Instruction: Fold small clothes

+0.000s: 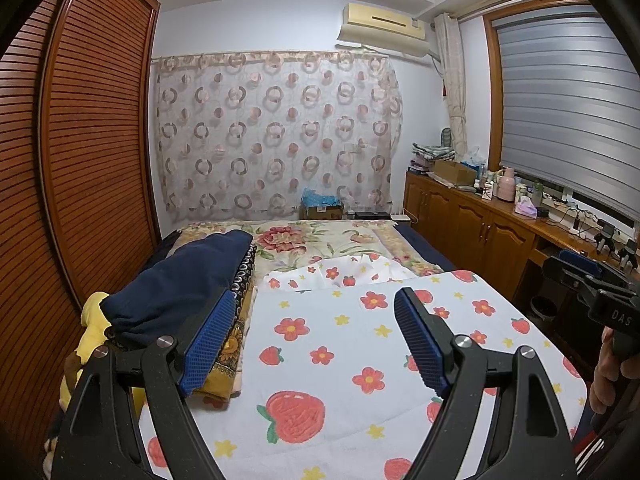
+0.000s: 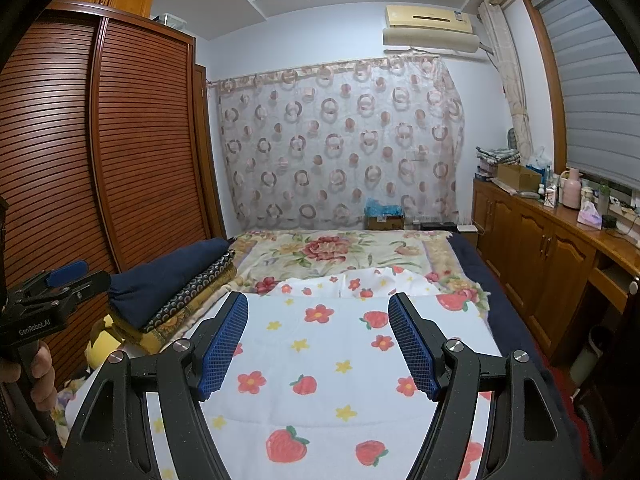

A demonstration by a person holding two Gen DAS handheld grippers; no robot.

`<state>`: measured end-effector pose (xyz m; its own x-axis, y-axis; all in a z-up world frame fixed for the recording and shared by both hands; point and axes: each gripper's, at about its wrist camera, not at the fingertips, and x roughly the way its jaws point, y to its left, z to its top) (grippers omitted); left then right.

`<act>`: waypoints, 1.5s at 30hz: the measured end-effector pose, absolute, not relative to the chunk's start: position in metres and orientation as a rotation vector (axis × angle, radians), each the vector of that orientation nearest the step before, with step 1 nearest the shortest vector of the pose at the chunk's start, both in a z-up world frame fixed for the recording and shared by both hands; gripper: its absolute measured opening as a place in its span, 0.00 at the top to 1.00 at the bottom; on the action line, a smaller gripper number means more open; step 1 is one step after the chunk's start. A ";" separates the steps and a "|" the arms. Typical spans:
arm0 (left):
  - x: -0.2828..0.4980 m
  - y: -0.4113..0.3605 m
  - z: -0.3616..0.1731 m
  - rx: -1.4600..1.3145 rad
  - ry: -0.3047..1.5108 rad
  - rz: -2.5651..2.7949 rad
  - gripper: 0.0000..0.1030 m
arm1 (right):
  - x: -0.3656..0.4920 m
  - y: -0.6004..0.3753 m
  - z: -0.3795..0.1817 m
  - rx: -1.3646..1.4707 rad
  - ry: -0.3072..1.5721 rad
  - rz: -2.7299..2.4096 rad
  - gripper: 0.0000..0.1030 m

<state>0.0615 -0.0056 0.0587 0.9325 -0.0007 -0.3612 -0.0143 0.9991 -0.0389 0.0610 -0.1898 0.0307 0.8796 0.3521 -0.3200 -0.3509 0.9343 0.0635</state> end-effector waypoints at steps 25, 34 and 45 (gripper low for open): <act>0.061 -0.004 0.059 -0.040 0.370 0.006 0.20 | 0.062 -0.194 0.030 0.000 0.333 0.368 0.28; 0.060 -0.003 0.060 -0.040 0.368 0.006 0.20 | 0.064 -0.198 0.031 -0.001 0.331 0.375 0.28; 0.060 -0.003 0.060 -0.039 0.368 0.005 0.20 | 0.065 -0.199 0.031 -0.003 0.331 0.374 0.28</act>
